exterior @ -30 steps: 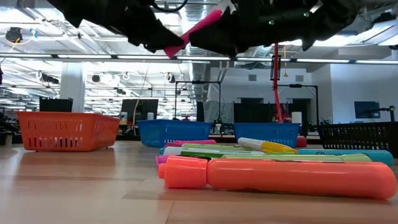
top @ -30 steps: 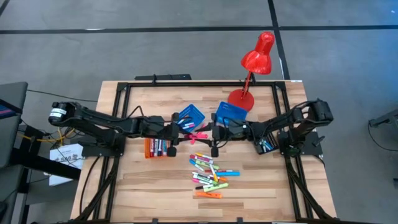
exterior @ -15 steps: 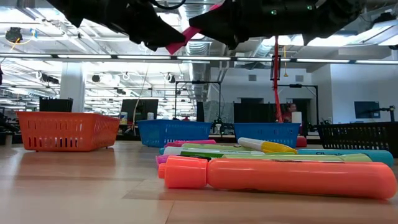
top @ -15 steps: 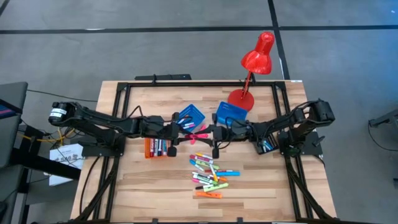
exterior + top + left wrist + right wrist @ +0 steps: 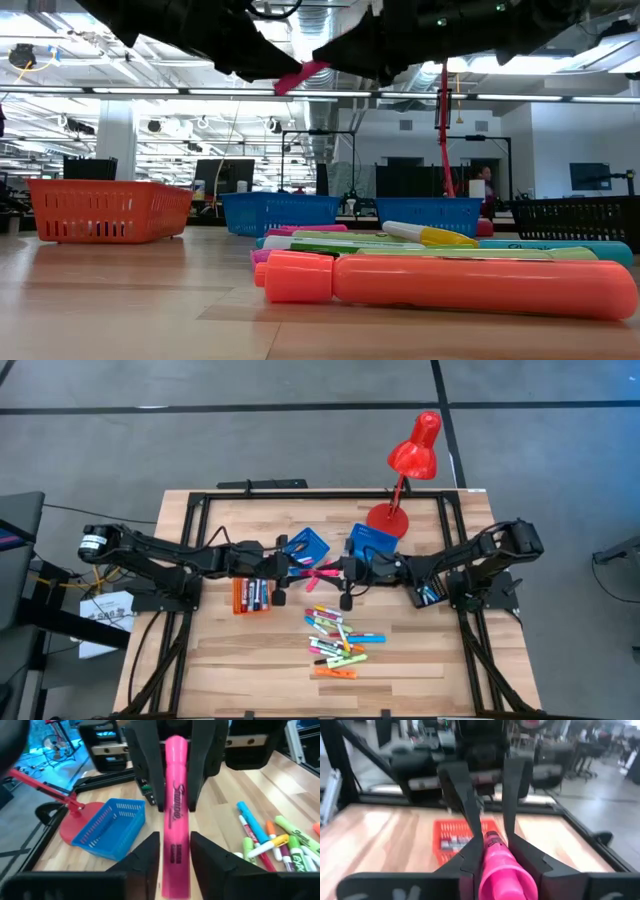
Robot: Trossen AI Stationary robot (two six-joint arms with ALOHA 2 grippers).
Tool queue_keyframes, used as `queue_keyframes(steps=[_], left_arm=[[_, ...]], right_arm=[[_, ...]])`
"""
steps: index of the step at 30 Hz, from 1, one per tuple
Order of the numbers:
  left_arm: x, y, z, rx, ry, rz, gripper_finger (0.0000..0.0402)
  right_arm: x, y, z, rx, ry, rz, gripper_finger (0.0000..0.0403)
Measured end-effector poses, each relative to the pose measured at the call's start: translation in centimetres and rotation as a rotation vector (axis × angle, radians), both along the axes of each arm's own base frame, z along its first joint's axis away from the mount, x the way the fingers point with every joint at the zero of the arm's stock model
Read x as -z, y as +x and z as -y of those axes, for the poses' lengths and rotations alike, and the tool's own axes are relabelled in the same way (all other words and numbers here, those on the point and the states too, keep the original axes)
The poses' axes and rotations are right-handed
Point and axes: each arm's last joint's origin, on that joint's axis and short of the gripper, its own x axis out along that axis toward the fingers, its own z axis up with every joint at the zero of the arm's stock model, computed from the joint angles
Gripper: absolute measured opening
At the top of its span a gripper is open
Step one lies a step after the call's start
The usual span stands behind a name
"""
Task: Pick & Place Markers
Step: Put the bottom large pink highlighter pen into the right blue bin
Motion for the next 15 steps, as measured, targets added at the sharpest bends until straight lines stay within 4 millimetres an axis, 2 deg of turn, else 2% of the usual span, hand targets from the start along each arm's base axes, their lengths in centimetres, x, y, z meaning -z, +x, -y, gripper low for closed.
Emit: queue_keyframes(steps=[5,9,15], left_arm=[[0.0,0.0,-0.3,-0.035,-0.038,0.000,0.0158],[0.0,0.0,-0.3,-0.045,-0.075,0.000,0.0185],[0.0,0.0,-0.2,-0.055,-0.135,0.001,0.0187]], right_arm=[[-1.6,-1.9,0.6,0.097,-0.017,-0.086,0.0056],[-2.5,-4.6,1.6,0.330,-0.015,-0.219,0.0061],[-1.7,-7.9,4.3,0.594,0.150,-0.421,0.0065]])
